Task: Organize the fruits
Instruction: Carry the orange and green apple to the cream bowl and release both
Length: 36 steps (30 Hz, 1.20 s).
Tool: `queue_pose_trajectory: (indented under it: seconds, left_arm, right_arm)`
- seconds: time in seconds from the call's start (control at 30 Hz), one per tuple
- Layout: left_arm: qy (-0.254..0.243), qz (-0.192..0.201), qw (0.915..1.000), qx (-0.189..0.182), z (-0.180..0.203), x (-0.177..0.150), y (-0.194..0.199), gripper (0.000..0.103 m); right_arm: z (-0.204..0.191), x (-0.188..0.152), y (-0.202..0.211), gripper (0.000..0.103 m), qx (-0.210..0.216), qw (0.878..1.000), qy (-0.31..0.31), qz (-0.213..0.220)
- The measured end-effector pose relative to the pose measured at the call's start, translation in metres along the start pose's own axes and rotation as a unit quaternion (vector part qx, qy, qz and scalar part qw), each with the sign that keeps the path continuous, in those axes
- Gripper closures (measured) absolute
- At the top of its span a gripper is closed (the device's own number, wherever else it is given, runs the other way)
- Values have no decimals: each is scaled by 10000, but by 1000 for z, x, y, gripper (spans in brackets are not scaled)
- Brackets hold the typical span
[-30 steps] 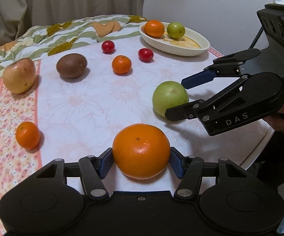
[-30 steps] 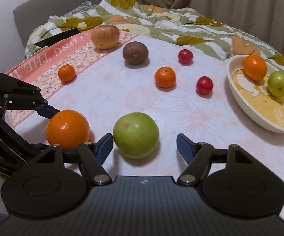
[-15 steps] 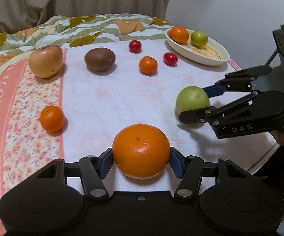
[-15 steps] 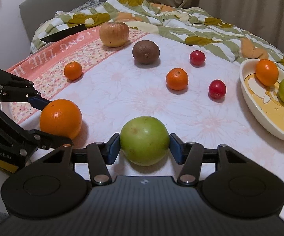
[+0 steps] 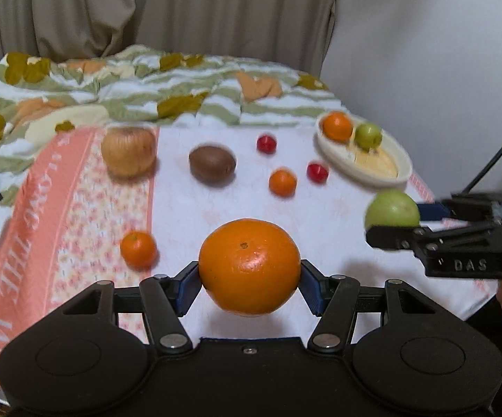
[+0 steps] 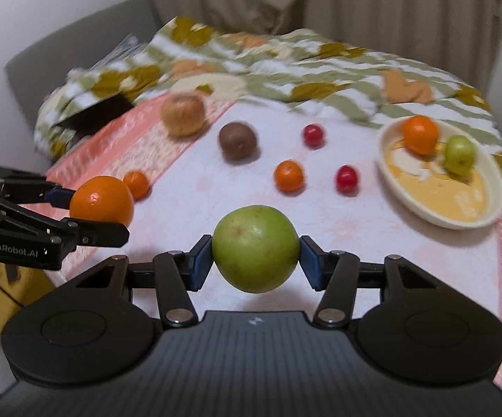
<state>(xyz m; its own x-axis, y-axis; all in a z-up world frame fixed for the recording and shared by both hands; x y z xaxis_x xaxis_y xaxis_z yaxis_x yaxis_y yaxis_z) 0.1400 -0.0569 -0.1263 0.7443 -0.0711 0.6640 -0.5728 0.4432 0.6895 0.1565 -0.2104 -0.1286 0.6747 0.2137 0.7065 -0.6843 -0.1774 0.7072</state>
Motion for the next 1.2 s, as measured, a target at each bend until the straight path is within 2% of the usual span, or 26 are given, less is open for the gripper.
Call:
queue_pose_trajectory:
  seconds: [0.2,0.43,0.73,0.97,1.2]
  left_arm:
    - [-194,347,9991,-128,24,37,10,39]
    - [-313,534,9978,-233,58,71,-1,39]
    - [-128,659,9977,-108,103,107,-37,39]
    - [81,553,9984,19,127,131,-89,39]
    - [147,380,9991,105,130,147,-148,39]
  right_arm:
    - [31,13,30,34,-686,9971,-296,110]
    - [85,29,54,34,-1153,9906,-631,383]
    - [163,50,45,34,-1237,9895,-589,452]
    - [215,66,9,34,-1163,9910,-541,385]
    - [245,72,-37,34,-1037,9927,-573,213]
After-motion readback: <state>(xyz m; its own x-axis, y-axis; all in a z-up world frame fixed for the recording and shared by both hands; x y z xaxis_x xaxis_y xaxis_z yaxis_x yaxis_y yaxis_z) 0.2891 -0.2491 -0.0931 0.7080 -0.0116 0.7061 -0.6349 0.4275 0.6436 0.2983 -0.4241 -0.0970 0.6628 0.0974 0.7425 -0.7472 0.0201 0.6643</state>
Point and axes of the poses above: each gripper's, at about its wrist camera, not at the fingertips, and y roughly against the way its jaws point, z to its right, x to its top, the point moved 10 cm from there along -y, roughly the way its jaws point, and after that the axes turned 10 degrees about -x, right-handed, at the moved point
